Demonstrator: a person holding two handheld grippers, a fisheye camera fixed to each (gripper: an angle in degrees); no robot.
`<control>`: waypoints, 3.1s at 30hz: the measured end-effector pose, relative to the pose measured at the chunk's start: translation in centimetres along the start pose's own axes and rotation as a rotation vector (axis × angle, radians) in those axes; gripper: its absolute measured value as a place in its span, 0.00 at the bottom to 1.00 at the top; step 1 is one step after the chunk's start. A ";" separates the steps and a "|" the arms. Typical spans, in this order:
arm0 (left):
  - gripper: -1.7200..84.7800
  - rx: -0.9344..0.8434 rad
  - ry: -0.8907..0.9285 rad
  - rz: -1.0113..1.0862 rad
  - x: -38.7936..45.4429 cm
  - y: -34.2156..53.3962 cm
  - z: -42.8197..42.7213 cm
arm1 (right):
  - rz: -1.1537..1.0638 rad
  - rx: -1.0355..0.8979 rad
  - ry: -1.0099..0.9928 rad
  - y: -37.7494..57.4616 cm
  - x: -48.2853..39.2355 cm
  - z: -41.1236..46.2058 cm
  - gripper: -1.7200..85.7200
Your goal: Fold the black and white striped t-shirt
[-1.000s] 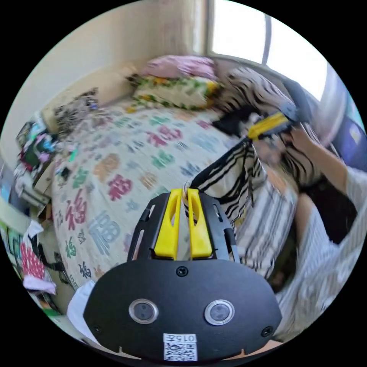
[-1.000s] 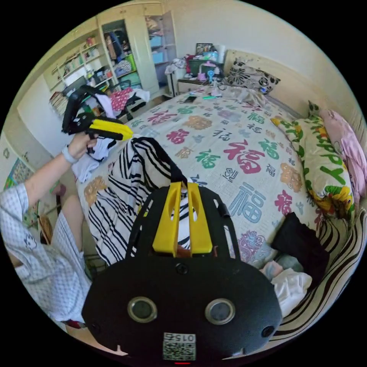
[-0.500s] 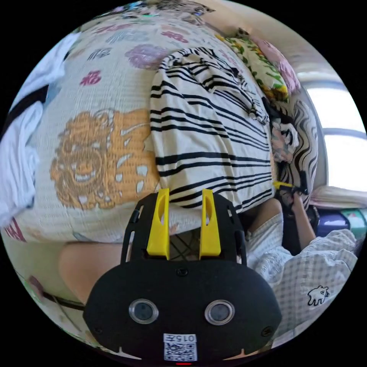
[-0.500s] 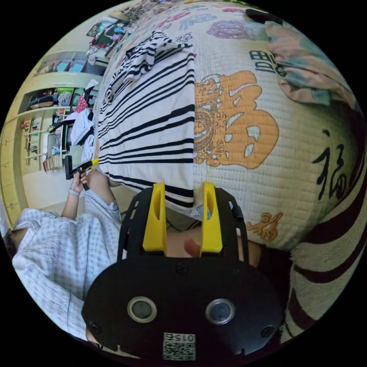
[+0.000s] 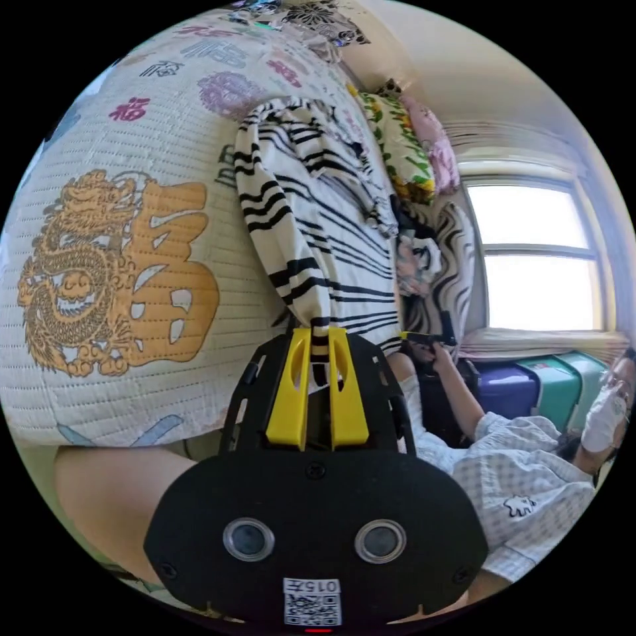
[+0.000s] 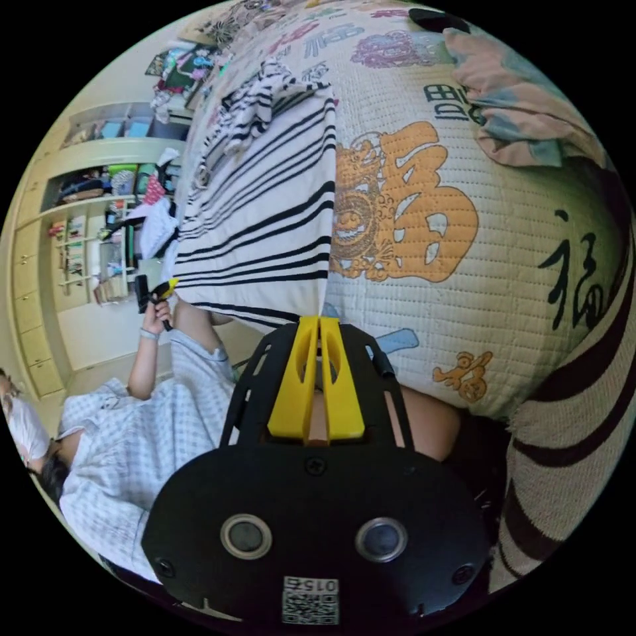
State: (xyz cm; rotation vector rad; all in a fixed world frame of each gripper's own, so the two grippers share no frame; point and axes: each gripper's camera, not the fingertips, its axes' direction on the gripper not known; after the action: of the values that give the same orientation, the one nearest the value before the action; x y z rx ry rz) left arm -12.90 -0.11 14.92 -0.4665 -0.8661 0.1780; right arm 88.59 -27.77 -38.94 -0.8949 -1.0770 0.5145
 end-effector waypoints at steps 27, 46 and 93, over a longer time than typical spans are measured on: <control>0.11 -0.270 -0.041 0.089 -3.3 -2.8 -7.8 | 0.070 0.003 -0.053 4.1 0.4 -7.2 0.01; 0.08 -0.474 -0.117 0.238 -3.4 -5.1 -6.4 | 0.042 -0.015 -0.036 3.6 -2.5 -9.8 0.02; 0.02 -0.052 -0.566 0.400 14.1 -24.2 4.5 | -0.298 0.164 0.097 -27.1 -19.7 -12.5 0.05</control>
State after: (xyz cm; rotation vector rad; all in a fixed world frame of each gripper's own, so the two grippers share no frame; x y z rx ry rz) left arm -8.21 -15.39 38.38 -0.6505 -1.3257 0.6796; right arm 90.36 -62.15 -29.33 -0.5961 -1.0418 0.3024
